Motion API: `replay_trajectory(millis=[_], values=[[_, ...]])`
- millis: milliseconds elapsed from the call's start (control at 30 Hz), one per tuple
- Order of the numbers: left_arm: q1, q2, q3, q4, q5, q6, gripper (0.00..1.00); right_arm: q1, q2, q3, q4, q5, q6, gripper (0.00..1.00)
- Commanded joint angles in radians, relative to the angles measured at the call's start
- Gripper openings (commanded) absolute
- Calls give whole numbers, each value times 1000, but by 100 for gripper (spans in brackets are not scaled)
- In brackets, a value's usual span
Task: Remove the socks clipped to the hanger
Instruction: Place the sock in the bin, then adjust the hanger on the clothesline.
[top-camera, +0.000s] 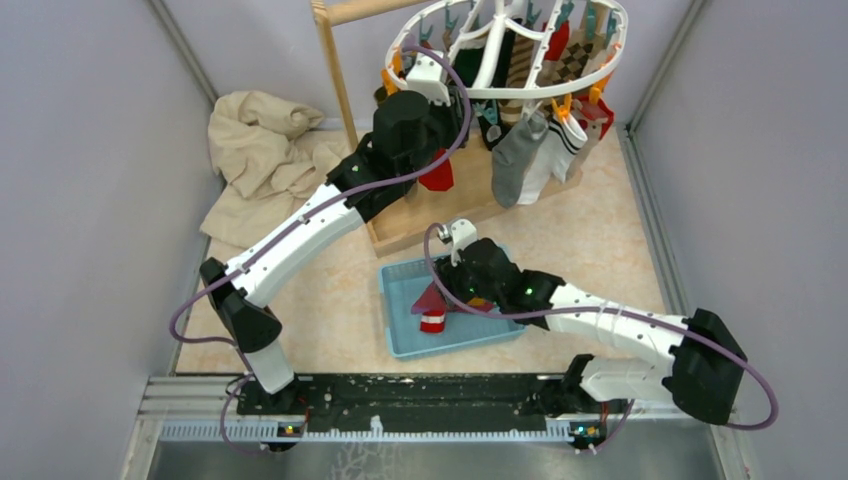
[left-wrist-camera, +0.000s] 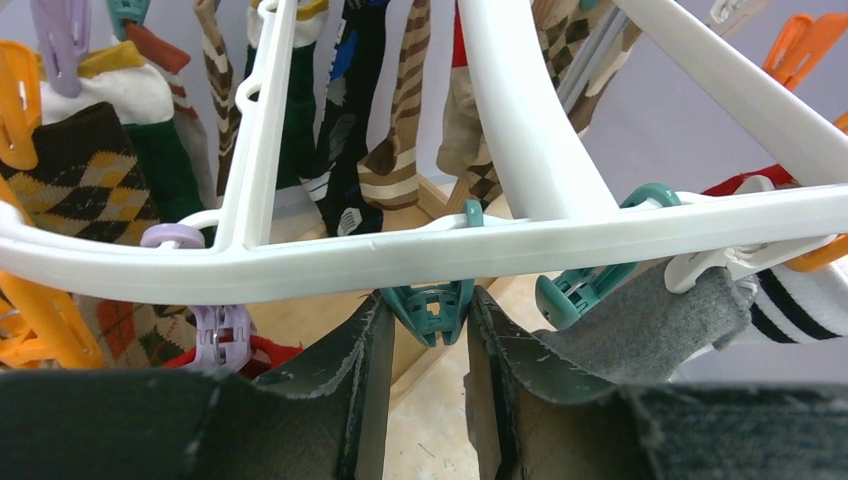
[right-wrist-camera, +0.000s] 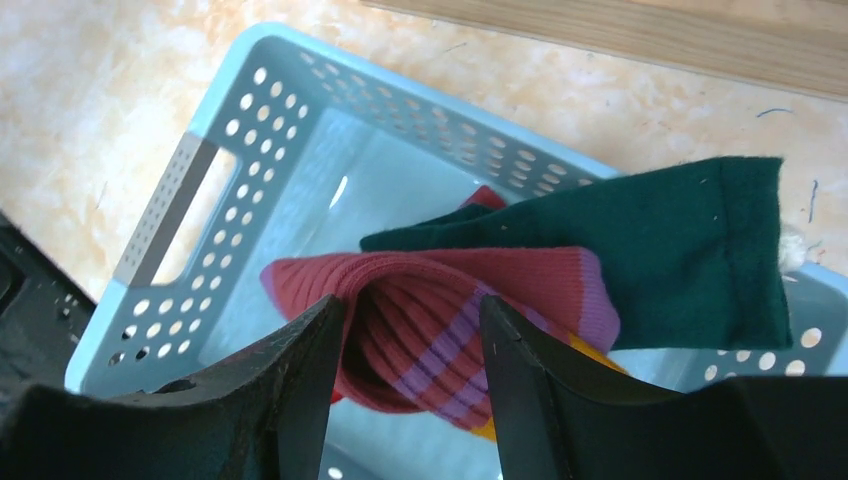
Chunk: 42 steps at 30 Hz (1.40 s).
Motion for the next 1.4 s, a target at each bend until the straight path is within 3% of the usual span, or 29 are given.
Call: replay_trajectory(millis=[0, 300, 433, 600, 800, 1200, 1367], values=[[-1, 0, 26, -1, 76, 4, 37, -10, 75, 65, 2, 93, 29, 53], [-1, 49, 94, 6, 215, 15, 37, -68, 263, 19, 168, -126, 30, 49], [-1, 64, 110, 30, 323, 33, 38, -51, 251, -16, 234, -276, 8, 47], [-1, 73, 117, 35, 463, 60, 50, -15, 147, -56, 238, -374, -18, 47], [-1, 33, 60, -7, 497, 85, 69, -14, -67, -80, 151, -279, 11, 55], [-4, -191, -158, 19, 538, 94, 71, -15, -157, -75, 66, -132, 41, 56], [-6, -289, -179, -5, 370, 87, 71, -15, -169, -65, 64, -107, 49, 56]])
